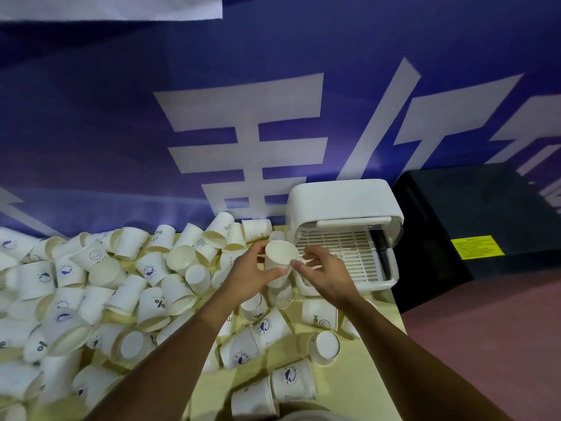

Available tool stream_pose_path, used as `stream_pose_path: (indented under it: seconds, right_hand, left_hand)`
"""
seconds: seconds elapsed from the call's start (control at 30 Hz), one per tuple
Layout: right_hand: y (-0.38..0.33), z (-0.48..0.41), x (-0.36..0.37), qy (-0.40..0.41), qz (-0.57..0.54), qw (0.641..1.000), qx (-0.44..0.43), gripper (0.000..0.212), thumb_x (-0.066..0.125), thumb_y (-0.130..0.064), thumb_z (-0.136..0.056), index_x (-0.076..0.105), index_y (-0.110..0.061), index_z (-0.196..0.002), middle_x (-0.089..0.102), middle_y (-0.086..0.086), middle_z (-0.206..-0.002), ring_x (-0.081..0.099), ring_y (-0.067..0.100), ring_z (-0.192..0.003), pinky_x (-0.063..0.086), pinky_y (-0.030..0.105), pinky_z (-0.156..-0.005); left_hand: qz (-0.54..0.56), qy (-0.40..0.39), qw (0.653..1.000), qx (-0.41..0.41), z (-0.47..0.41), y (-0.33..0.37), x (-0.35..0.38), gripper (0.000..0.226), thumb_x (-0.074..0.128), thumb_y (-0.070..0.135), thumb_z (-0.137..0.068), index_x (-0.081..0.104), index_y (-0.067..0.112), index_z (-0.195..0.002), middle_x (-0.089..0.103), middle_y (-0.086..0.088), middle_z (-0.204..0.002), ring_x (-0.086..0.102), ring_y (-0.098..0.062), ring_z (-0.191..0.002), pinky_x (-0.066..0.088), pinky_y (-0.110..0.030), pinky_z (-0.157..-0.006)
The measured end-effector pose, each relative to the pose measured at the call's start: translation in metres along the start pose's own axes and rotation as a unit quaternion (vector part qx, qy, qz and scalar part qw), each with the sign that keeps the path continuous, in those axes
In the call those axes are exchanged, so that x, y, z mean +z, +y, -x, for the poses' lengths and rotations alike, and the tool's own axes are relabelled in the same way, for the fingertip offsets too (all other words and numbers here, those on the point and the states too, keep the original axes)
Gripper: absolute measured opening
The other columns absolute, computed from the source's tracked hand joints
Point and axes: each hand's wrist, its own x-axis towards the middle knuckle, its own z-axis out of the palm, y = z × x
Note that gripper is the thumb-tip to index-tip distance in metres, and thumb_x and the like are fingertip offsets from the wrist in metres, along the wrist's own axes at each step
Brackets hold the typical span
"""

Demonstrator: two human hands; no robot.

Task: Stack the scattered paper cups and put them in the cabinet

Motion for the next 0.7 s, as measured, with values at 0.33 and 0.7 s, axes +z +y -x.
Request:
stream_pose_path:
  seconds: [0.33,0.7]
  right_hand:
    - [-0.025,0.012,0.014,-0.061,-0.046,0.997,-0.011,0.069,0.085,-0.050,-0.073,0.053,-0.028,-0.131,0.064,-0.009,-0.116,0.065,0.008,-0.097,0.058,0.031,-0.082]
    - [-0.016,0.014,-0.012,0.023,0.026,0.999,-0.026,0.070,0.087,-0.042,-0.072,0.053,-0.028,-0.132,0.062,-0.010,-0.117,0.060,0.012,-0.102,0.047,0.013,-0.074]
  left_hand:
    - [0.003,-0.040,0.999,0.003,0.024,0.000,-0.003,0.072,0.088,0.030,-0.070,0.053,0.037,-0.131,0.062,0.019,-0.116,0.058,-0.003,-0.109,0.056,-0.022,-0.071]
    - [-0.044,-0.017,0.999,0.000,0.019,-0.014,-0.001,0.063,0.080,0.011,-0.076,0.056,0.028,-0.132,0.060,0.011,-0.125,0.056,-0.012,-0.117,0.051,-0.030,-0.093]
